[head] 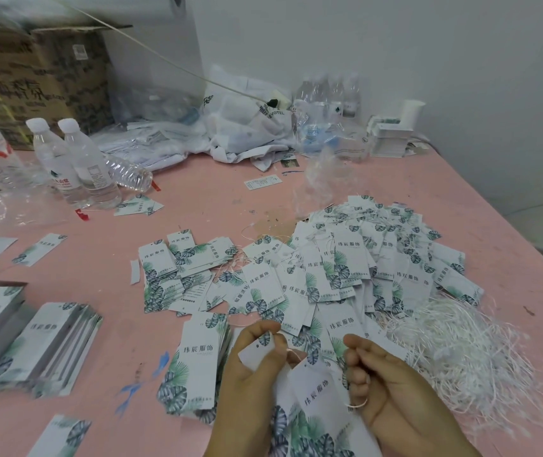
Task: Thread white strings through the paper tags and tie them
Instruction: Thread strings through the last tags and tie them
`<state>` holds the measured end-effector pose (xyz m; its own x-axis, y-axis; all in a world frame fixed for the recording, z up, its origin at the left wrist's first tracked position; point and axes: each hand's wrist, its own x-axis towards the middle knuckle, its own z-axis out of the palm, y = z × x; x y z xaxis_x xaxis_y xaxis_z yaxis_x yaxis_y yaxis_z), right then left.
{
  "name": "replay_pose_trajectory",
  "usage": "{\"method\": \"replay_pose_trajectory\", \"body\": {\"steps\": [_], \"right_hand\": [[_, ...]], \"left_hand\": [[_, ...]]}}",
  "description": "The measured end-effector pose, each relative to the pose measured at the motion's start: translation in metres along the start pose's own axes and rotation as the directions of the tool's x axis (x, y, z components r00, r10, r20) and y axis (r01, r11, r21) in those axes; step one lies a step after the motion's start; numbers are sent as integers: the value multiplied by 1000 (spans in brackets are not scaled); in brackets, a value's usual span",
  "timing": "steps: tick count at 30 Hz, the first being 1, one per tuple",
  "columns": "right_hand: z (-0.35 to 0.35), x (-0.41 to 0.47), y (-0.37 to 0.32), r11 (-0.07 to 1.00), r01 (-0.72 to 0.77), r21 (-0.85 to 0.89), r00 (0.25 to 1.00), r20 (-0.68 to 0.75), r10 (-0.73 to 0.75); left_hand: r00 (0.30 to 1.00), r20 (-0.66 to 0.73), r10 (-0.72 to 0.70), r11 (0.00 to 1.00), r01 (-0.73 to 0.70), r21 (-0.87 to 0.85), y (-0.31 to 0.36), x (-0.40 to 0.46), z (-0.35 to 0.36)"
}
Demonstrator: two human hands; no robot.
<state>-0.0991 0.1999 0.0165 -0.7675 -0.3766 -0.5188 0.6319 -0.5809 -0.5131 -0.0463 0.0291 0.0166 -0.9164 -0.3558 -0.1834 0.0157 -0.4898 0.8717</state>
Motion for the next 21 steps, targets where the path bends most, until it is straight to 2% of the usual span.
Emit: {"method": "replay_pose_trajectory", "body": {"steps": [3, 5, 7, 9, 10, 11, 12, 13, 16, 21], "right_hand": [[-2, -2, -5, 970, -84, 228, 995, 78, 68], [-2, -4, -7, 965, -77, 250, 994, 88, 56], [2, -7, -7, 988, 38, 152, 998, 49, -45], [7, -16, -4, 960, 261, -104, 965, 25, -260], [9, -20, 1, 868, 380, -319, 921, 43, -388], [12, -24, 7, 716, 452, -532, 872, 94, -480], [14, -26, 14, 548, 477, -686, 835, 160, -526], [16, -26, 21, 418, 480, -771, 814, 214, -541], [20, -22, 34, 273, 511, -815, 772, 296, -562], [20, -23, 35, 122, 553, -824, 687, 368, -626]], "left_hand": [[999, -19, -43, 993, 41, -108, 3, 2, 0], [997, -13, -79, 981, 75, -179, 5, 4, -1], [996, 13, -87, 980, 88, -180, 4, 4, -2], [997, 25, -69, 995, 70, -71, 0, 2, -1], [997, 44, -59, 998, 60, -23, -3, 1, 0], [996, 66, -62, 998, 61, 6, -5, -1, 2], [994, 84, -72, 997, 70, 26, -6, -3, 3], [992, 93, -81, 996, 77, 50, -7, -5, 4], [994, 87, -73, 992, 64, 106, -10, -6, 5], [994, 104, -37, 986, 19, 167, -9, -8, 7]]}}
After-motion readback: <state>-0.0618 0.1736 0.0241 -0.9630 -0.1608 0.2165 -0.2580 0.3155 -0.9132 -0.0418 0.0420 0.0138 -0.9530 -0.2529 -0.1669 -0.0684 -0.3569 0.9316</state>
